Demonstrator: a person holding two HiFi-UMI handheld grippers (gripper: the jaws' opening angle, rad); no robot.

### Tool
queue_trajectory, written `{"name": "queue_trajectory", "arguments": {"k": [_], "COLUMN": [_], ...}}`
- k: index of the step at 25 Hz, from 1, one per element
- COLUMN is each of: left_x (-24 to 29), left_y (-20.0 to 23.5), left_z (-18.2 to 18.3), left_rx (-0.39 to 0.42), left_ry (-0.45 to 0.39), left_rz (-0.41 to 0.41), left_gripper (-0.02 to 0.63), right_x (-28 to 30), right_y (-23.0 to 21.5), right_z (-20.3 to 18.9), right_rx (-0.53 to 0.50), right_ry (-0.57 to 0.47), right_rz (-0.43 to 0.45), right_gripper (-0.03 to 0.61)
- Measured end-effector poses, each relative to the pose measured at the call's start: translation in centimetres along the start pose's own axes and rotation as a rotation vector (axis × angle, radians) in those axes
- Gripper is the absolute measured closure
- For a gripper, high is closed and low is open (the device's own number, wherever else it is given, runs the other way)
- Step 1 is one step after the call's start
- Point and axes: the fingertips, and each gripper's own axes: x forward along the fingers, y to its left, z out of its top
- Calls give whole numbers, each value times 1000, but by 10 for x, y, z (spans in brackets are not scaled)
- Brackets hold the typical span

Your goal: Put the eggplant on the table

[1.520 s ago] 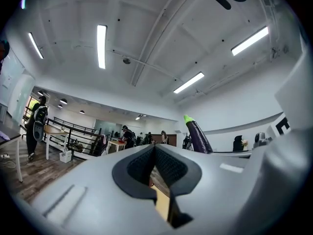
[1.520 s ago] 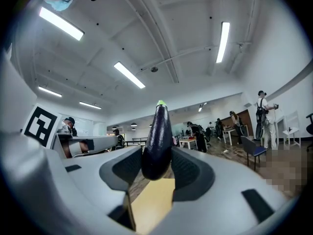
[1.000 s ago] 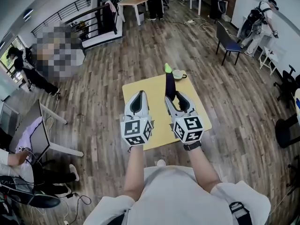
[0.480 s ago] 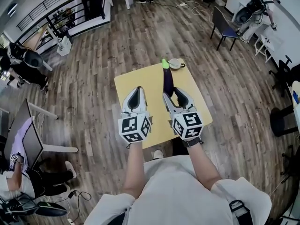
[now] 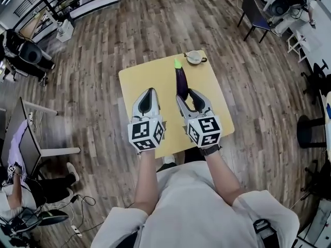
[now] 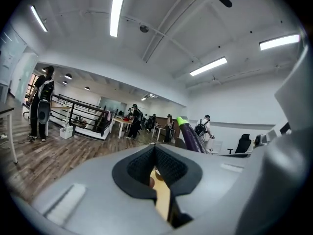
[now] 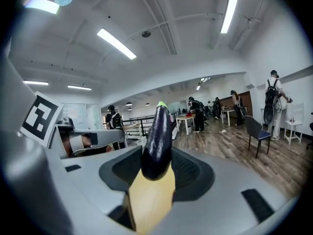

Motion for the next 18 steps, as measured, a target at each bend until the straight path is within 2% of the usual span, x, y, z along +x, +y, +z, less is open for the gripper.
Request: {"name": "queue_trajectory", "arguments": {"k": [6, 18], "left_x": [19, 45], "left_y": [9, 28], "left_z": [-22, -59], "left_rx": [-11, -63], "left_ry": [48, 133], "left_rz": [28, 86], "left_gripper": [604, 604], "right_x": [24, 60], "right_y": [-10, -35], "right_z": [-20, -66], "right_rx": [10, 39], "right_ry": [69, 190], "right_rz": [35, 49], "right_gripper": [388, 388]}}
